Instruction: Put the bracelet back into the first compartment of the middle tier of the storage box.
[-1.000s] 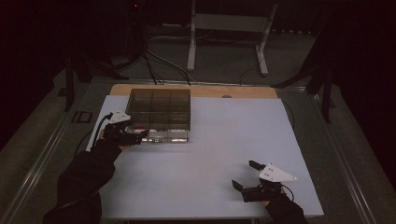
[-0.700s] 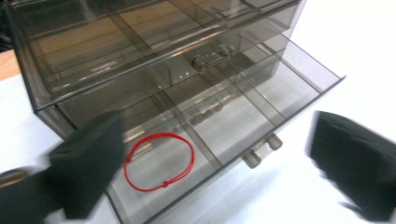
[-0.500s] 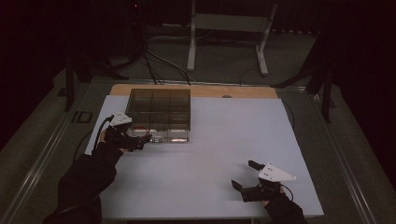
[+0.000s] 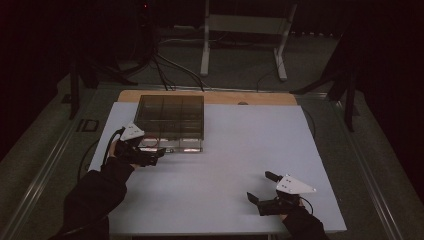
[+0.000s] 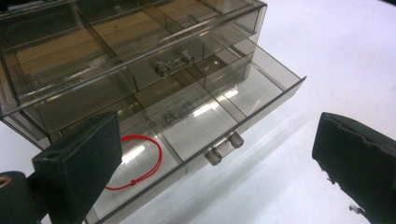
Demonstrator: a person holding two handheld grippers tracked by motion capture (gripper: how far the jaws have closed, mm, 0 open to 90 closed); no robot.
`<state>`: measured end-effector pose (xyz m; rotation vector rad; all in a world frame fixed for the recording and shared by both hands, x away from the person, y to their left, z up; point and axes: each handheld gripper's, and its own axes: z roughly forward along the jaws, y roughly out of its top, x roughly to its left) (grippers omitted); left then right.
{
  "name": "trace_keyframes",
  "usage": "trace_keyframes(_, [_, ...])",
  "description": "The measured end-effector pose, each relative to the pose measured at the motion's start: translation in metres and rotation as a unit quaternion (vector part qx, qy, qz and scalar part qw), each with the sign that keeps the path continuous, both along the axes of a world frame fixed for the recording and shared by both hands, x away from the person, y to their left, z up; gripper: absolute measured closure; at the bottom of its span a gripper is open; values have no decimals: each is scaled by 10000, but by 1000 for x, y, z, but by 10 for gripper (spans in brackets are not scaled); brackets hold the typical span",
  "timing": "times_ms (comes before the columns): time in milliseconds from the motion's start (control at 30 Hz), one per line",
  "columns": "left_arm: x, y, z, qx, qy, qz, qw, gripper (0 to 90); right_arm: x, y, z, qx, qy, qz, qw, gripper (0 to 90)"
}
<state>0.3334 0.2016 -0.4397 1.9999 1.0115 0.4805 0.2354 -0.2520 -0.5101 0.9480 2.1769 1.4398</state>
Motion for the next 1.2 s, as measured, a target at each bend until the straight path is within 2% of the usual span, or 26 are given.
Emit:
trace_keyframes(333, [-13,-8,-6,70,-160,62,9998,32,-1,-1,0,4,-12,26,10000,13])
trace_keyframes(767, [-27,-14,-20,104,-131,137,9998,33,-3,-3,0,27,-13,-8,10000,12])
trace_keyframes(1000, [-34,-18,-29,211,-127,172,9995,32,-3,-4,1,22,-30,-1,10000,13])
trace_keyframes(1100, [-35,-18,-34,147,-108,189,9997,32,-3,-3,1,25,-25,-5,10000,13])
trace_keyframes(1200, [-36,-19,-39,182,-70,188,9996,32,-3,-3,1,20,-25,-3,10000,13])
